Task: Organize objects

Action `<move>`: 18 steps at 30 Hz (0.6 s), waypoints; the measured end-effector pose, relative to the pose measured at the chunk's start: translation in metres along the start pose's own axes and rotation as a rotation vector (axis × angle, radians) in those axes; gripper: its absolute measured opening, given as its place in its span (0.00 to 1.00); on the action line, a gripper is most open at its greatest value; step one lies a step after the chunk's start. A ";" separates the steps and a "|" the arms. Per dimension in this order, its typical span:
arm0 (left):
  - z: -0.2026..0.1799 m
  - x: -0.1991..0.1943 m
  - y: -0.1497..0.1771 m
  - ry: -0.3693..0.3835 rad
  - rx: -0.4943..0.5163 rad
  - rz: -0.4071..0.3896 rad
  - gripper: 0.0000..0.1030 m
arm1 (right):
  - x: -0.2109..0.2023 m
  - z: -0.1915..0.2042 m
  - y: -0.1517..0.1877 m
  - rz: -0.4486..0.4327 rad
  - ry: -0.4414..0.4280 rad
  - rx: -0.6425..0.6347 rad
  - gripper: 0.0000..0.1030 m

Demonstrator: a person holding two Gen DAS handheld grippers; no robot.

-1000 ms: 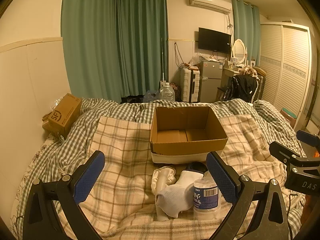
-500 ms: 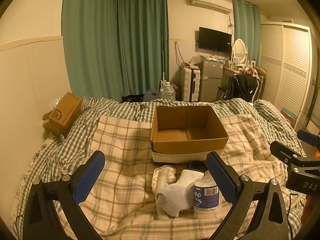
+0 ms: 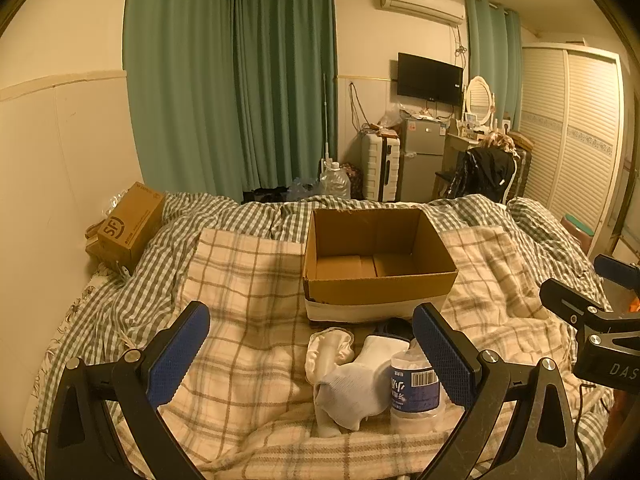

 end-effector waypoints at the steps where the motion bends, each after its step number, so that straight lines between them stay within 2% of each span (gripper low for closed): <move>1: 0.001 0.000 0.001 0.000 0.001 0.002 1.00 | 0.000 0.001 0.000 0.001 -0.001 -0.002 1.00; 10: 0.009 0.012 0.015 -0.004 0.012 0.052 1.00 | 0.011 0.013 0.008 0.044 -0.022 -0.022 1.00; 18: 0.026 0.039 0.042 -0.043 0.016 0.154 1.00 | 0.043 0.044 0.035 0.169 -0.073 -0.090 1.00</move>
Point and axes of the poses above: each gripper's, at about its wrist camera, not at the fingertips, and x roughly the way its jaws point, z to its left, y to its underside, the point moved 6 cm from there along x, roughly the way its jaws point, and after that the axes turned 2 degrees about -y, right-handed, at the moved point
